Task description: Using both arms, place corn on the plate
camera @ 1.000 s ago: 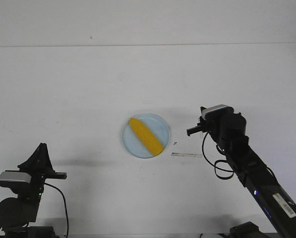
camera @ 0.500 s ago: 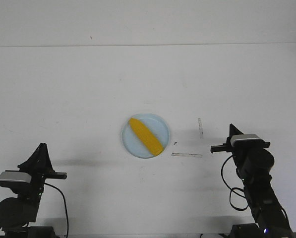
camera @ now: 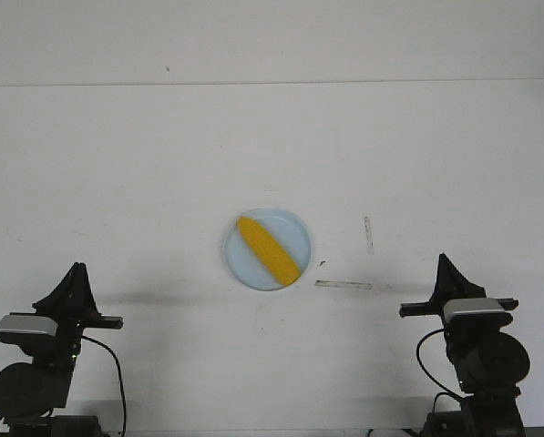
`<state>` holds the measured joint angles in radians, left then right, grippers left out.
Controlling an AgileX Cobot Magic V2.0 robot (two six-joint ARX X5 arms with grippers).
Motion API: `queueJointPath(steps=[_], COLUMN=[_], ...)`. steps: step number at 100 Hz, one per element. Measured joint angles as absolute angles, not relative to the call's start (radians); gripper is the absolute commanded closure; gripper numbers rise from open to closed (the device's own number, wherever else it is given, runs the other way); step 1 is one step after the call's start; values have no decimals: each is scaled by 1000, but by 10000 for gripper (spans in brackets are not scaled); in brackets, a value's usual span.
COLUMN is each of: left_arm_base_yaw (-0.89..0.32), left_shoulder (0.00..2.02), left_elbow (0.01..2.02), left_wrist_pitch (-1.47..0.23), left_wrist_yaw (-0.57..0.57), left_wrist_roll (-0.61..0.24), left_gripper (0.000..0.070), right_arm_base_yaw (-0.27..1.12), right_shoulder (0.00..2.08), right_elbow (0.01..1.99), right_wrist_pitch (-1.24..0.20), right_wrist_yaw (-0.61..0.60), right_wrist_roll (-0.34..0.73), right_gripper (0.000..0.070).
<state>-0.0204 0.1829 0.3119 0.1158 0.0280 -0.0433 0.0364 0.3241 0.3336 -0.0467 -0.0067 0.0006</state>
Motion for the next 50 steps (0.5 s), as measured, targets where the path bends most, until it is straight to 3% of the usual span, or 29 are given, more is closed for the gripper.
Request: queueJointPath(steps=[50], left_arm_base_yaw=[-20], left_shoulder=[183], left_elbow=[312], left_wrist_pitch=[116], left_wrist_yaw=[28], left_wrist_roll=[-43], left_gripper=[699], right_arm_base_yaw=[37], right_shoulder=[145], right_elbow=[334], right_wrist_pitch=[-6], right_wrist_yaw=[-7], right_wrist_roll=[1], right_gripper=[697])
